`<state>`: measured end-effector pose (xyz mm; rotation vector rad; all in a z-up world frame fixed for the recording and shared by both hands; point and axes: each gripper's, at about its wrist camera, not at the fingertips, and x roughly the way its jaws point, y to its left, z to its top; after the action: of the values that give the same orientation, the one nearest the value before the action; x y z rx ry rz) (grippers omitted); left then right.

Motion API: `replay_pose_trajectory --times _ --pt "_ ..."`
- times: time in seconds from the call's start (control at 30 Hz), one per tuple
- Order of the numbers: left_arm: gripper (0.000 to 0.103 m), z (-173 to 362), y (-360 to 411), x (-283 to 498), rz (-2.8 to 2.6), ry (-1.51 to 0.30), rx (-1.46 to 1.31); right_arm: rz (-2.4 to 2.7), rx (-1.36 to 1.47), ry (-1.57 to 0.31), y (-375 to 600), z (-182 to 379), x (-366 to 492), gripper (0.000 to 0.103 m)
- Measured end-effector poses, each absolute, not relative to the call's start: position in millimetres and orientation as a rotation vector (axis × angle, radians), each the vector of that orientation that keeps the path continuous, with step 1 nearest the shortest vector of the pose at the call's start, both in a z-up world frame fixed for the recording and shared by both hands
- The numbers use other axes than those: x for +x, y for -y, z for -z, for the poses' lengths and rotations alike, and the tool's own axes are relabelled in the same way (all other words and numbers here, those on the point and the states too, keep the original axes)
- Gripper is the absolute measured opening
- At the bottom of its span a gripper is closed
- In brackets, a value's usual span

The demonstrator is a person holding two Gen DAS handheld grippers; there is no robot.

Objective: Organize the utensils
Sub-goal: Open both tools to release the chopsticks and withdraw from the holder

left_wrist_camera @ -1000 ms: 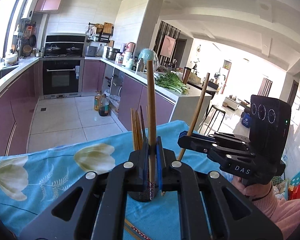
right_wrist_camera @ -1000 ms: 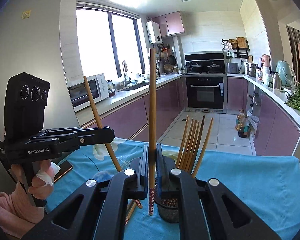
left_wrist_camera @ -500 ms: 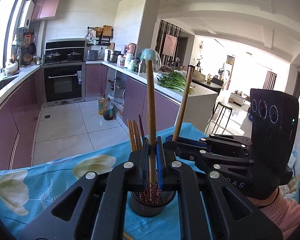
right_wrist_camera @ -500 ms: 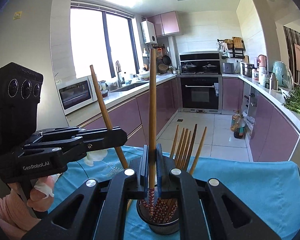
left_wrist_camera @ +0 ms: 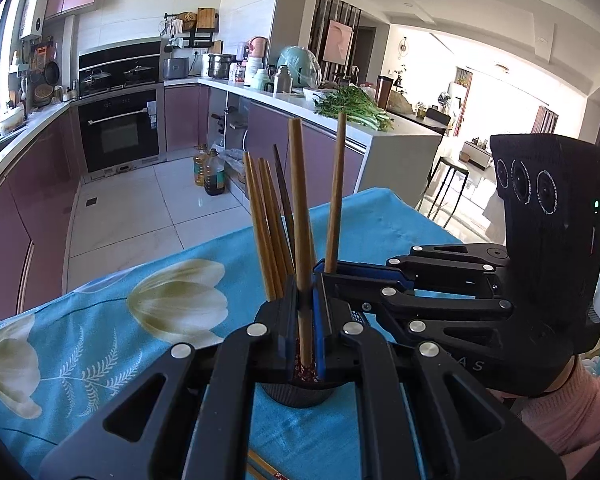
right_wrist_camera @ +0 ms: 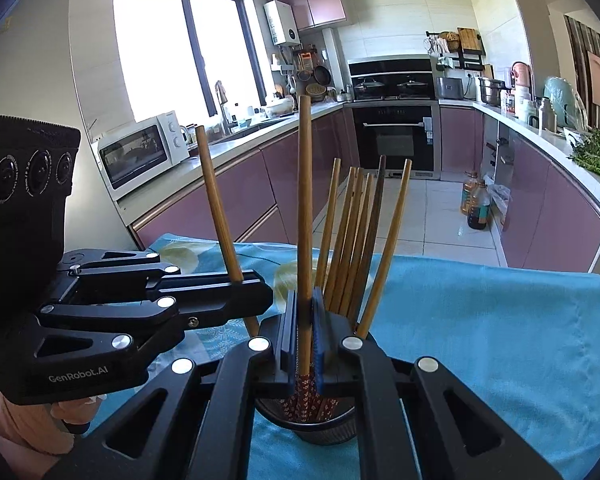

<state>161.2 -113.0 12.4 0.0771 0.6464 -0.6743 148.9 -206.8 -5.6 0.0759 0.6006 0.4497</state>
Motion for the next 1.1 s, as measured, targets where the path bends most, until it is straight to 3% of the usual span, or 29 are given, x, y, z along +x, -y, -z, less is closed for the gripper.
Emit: replay_pose_trajectory --times 0.43,0.5,0.57,0.63,0.7,0.77,0.93,1.1 --pt "0.012 11 117 177 0.644 -0.712 0.046 -0.43 0.127 -0.624 216 14 153 0.01" --pt "0.015 12 113 174 0.635 -0.702 0.039 -0.434 0.127 -0.62 218 14 152 0.013" --pt "0.026 11 107 169 0.622 -0.682 0.034 -0.44 0.129 -0.615 218 13 148 0.015" --pt "0.03 9 99 159 0.604 -0.649 0.032 -0.451 0.133 -0.602 219 12 143 0.027" --pt "0.033 6 93 148 0.581 -0.613 0.042 -0.469 0.13 -0.587 218 10 135 0.03" --pt "0.044 4 83 135 0.55 -0.572 0.053 -0.497 0.127 -0.571 216 8 123 0.032" --pt "0.059 8 52 107 0.483 -0.526 0.051 -0.581 0.102 -0.557 204 9 94 0.042" --pt "0.063 30 23 92 0.421 -0.579 0.029 -0.631 0.078 -0.635 183 35 79 0.046"
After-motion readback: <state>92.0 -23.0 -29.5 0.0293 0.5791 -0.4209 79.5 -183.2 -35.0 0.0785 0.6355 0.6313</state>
